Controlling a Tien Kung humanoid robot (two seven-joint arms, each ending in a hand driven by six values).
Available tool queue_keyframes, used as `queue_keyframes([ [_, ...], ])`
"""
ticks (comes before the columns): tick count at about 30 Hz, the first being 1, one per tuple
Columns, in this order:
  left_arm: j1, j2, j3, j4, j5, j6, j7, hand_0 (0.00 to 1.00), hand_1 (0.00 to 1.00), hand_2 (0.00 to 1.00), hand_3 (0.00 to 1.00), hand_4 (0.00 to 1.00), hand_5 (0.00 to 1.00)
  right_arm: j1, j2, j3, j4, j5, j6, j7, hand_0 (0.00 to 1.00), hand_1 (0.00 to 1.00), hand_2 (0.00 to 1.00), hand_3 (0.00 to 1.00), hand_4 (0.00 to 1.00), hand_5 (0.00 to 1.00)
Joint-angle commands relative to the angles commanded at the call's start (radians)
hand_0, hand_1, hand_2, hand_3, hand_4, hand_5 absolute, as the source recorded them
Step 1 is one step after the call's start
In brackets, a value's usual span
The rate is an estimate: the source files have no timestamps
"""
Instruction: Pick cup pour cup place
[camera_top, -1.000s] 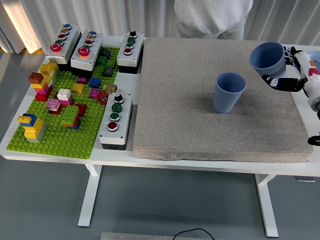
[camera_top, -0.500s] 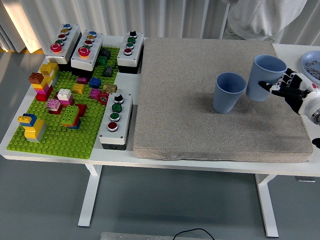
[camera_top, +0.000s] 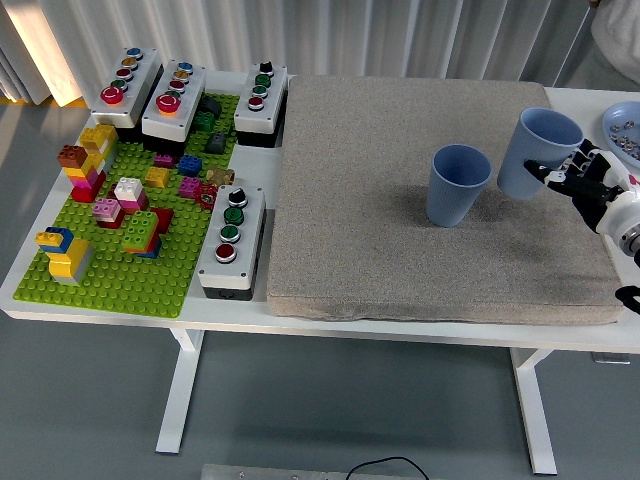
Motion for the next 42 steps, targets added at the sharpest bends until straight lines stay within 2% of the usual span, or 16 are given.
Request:
queue_keyframes([
  [7,-0.001,-0.001,0.003,0.000,-0.002,0.000,0.000,0.739,0.770,0.828,0.654,0.524,0.942,-0.001,0.007,-0.007,-0.021,-0.021,-0.018,0.023,0.858,0.721,0.605,0.660,0.727,0.164],
  [13,0.000,-0.003,0.004,0.000,-0.001,-0.001,0.001,0.740,0.770,0.828,0.654,0.524,0.942,-0.014,0.034,-0.025,-0.049,-0.067,-0.044,0.087,0.859,0.721,0.601,0.657,0.724,0.166],
  [16,-0.001,-0.004,0.005,0.000,-0.001,-0.001,0.001,0.740,0.770,0.828,0.654,0.523,0.943,-0.020,0.053,-0.035,-0.071,-0.097,-0.059,0.141,0.860,0.723,0.600,0.654,0.724,0.167],
  [25,-0.002,-0.004,0.009,0.000,-0.004,-0.002,0.001,0.740,0.770,0.828,0.654,0.523,0.943,-0.020,0.068,-0.061,-0.120,-0.142,-0.089,0.237,0.860,0.725,0.601,0.653,0.723,0.165],
  [33,-0.001,-0.004,0.018,0.000,-0.010,-0.003,0.001,0.740,0.770,0.828,0.654,0.523,0.943,-0.023,0.076,-0.072,-0.148,-0.143,-0.099,0.246,0.859,0.725,0.599,0.653,0.723,0.164],
  [42,0.000,-0.004,0.015,0.000,-0.001,-0.004,0.003,0.739,0.771,0.828,0.654,0.524,0.947,-0.015,0.089,-0.100,-0.213,-0.131,-0.102,0.267,0.861,0.728,0.598,0.650,0.723,0.159],
])
